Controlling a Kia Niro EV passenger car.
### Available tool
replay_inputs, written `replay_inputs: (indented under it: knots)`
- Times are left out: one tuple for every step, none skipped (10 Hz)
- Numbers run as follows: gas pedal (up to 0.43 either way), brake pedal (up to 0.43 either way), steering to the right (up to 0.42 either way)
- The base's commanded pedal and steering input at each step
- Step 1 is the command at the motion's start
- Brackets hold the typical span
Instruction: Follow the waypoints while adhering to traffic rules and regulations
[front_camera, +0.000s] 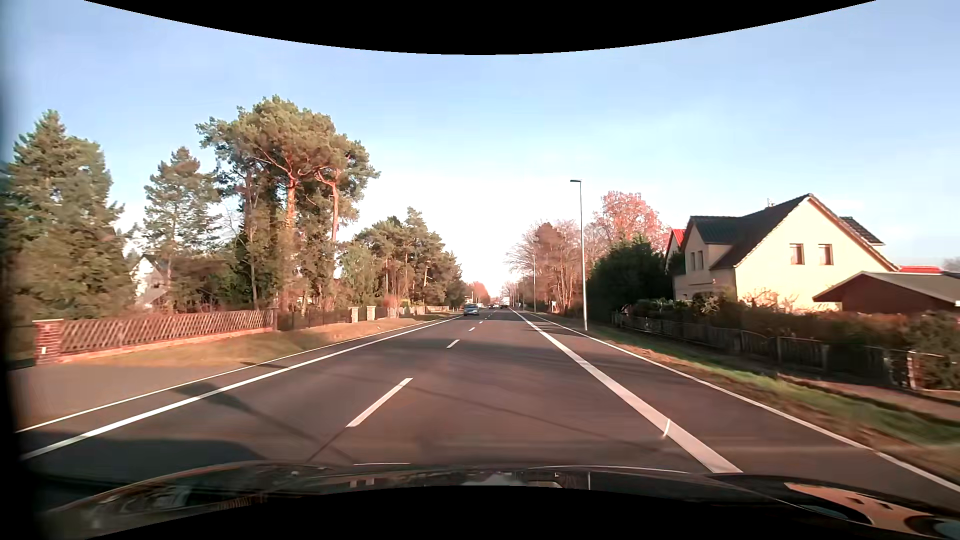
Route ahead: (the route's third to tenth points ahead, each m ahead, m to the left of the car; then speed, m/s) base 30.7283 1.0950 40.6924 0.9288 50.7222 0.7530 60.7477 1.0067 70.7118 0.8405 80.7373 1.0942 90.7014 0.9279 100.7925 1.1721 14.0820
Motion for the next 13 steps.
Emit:
replay_inputs:
  knots:
    - [0.110,0.000,-0.001]
    - [0.110,0.000,-0.001]
    - [0.110,0.000,-0.001]
    - [0.110,0.000,-0.001]
    - [0.118,0.000,-0.001]
    - [0.118,0.000,-0.001]
    - [0.118,0.000,-0.001]
    - [0.118,0.000,-0.001]
    - [0.118,0.000,-0.001]
    - [0.118,0.000,-0.001]
    - [0.118,0.000,-0.001]
    - [0.118,0.000,-0.001]
    - [0.118,0.000,-0.001]
